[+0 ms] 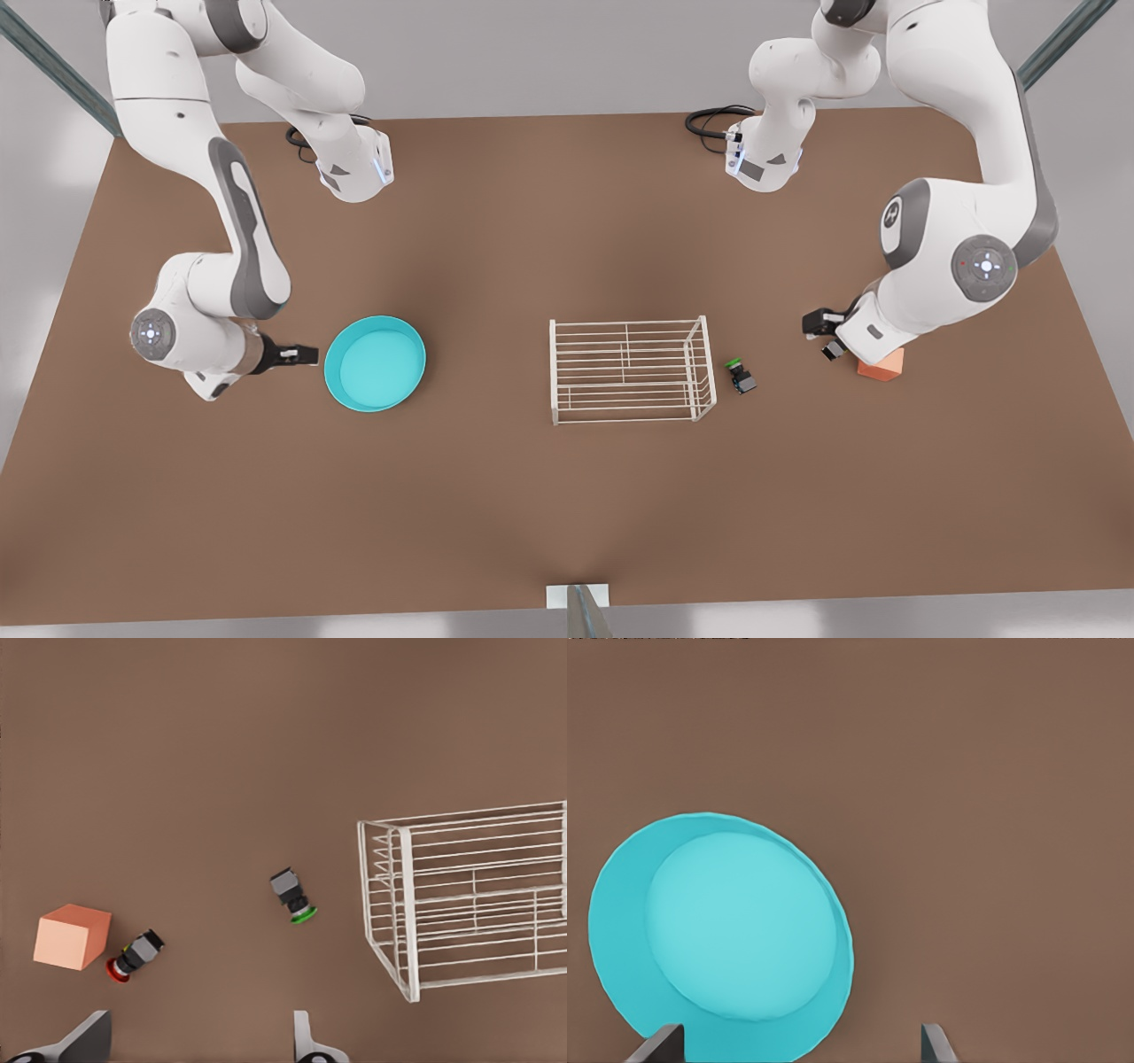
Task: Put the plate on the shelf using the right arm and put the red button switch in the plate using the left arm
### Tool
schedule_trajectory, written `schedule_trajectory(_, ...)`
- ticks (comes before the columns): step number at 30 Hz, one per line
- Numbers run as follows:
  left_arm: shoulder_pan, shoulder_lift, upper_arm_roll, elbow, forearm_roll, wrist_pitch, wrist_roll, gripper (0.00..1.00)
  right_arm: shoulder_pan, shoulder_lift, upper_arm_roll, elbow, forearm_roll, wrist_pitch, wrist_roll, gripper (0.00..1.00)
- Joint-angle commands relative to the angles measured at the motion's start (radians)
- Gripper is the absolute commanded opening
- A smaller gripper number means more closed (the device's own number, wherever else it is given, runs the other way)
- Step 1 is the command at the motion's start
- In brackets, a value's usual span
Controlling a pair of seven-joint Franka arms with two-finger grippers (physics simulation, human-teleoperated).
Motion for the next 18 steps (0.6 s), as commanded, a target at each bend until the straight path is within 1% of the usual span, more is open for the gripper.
schedule_trajectory(1, 0.0, 0.001, 0.0, -0.003, 0.013, 0.009, -0.012, 1.0, 0.0, 0.026, 0.0, 0.001, 0.018, 0.116, -0.104, 1.0)
schedule_trajectory(4, 0.0, 0.001, -0.001, -0.009, 0.013, 0.009, -0.01, 1.0, 0.002, 0.071, 0.002, -0.001, 0.008, 0.13, -0.104, 1.0)
schedule_trajectory(6, 0.0, 0.0, -0.001, -0.021, 0.013, 0.009, -0.009, 1.0, 0.002, 0.073, 0.002, -0.019, 0.008, 0.13, -0.104, 1.0)
schedule_trajectory(8, -0.002, -0.005, -0.003, -0.024, 0.013, -0.001, -0.009, 1.0, 0.002, 0.078, 0.002, -0.051, 0.008, 0.139, -0.119, 0.97)
schedule_trajectory(12, -0.006, -0.022, -0.009, -0.038, 0.013, 0.0, -0.009, 1.0, 0.002, 0.116, 0.002, -0.065, 0.003, 0.139, -0.128, 0.97)
schedule_trajectory(13, -0.006, -0.022, -0.009, -0.037, 0.013, 0.002, -0.009, 1.0, 0.0, 0.134, 0.002, -0.067, -0.035, 0.139, -0.13, 0.97)
schedule_trajectory(16, -0.006, -0.026, -0.009, -0.037, 0.013, 0.005, -0.01, 1.0, 0.0, 0.154, 0.002, -0.074, -0.038, 0.141, -0.13, 0.97)
schedule_trajectory(18, -0.006, -0.026, -0.009, -0.037, 0.014, 0.009, -0.009, 1.0, -0.02, 0.168, 0.0, -0.084, -0.078, 0.178, -0.131, 0.96)
